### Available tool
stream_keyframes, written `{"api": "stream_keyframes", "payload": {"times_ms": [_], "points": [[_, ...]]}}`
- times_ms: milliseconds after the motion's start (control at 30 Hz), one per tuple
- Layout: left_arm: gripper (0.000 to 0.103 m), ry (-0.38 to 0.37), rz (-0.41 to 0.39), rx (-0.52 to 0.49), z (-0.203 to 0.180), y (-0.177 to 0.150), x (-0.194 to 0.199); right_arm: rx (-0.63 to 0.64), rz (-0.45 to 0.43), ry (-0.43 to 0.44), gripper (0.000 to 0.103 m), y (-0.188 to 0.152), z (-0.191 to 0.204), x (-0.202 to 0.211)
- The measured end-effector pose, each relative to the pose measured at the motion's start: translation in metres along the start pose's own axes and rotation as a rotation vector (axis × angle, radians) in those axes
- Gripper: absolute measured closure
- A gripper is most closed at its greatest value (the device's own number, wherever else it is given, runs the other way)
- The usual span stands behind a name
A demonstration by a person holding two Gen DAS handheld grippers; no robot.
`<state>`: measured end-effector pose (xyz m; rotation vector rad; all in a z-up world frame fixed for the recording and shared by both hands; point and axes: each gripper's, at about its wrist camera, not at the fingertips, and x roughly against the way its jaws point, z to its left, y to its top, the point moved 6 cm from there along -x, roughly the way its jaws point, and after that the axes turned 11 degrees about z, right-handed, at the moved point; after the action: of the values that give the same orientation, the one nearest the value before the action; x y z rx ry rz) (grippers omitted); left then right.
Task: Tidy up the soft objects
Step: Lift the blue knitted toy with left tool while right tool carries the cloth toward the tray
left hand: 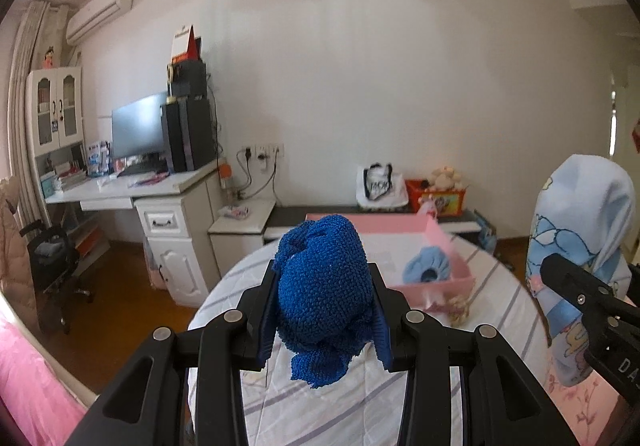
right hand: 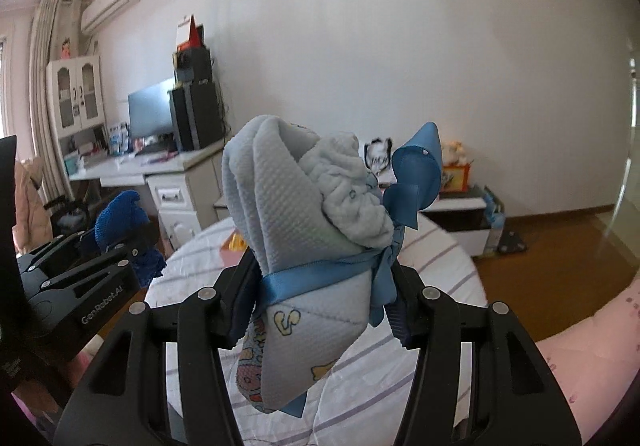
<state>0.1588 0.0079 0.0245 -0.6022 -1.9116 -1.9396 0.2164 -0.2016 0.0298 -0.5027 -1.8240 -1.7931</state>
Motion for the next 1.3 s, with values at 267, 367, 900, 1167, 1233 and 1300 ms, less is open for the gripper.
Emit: {"api": "stream_keyframes", "payload": {"times_ms": [267, 367, 900, 1167, 1233, 1300], "points": [[0.066, 0.001, -0.055, 0.007, 0.003, -0.014, 0.022, 0.005, -0.069, 0.001, 0.051, 0.008, 0.002, 0.018], [0.066, 0.002, -0.059, 0.005, 0.005, -0.021, 0.025, -0.002, -0.068, 0.004, 0.051, 0.01, 0.002, 0.017], [0.066, -0.001, -0.034, 0.0, 0.002, -0.012, 0.013, -0.008, -0.035, -0.002, 0.051, 0.014, -0.001, -0.002], [0.066, 0.01, 0.017, -0.018, -0.003, 0.008, -0.031, -0.024, 0.016, -0.005, 0.05, 0.021, -0.006, -0.04], [0.066, 0.01, 0.029, -0.021, -0.005, 0.015, -0.045, -0.029, 0.031, -0.005, 0.05, 0.023, -0.009, -0.053], [0.066, 0.011, 0.047, -0.022, -0.008, 0.024, -0.063, -0.03, 0.044, -0.01, 0.05, 0.028, -0.011, -0.067]]}}
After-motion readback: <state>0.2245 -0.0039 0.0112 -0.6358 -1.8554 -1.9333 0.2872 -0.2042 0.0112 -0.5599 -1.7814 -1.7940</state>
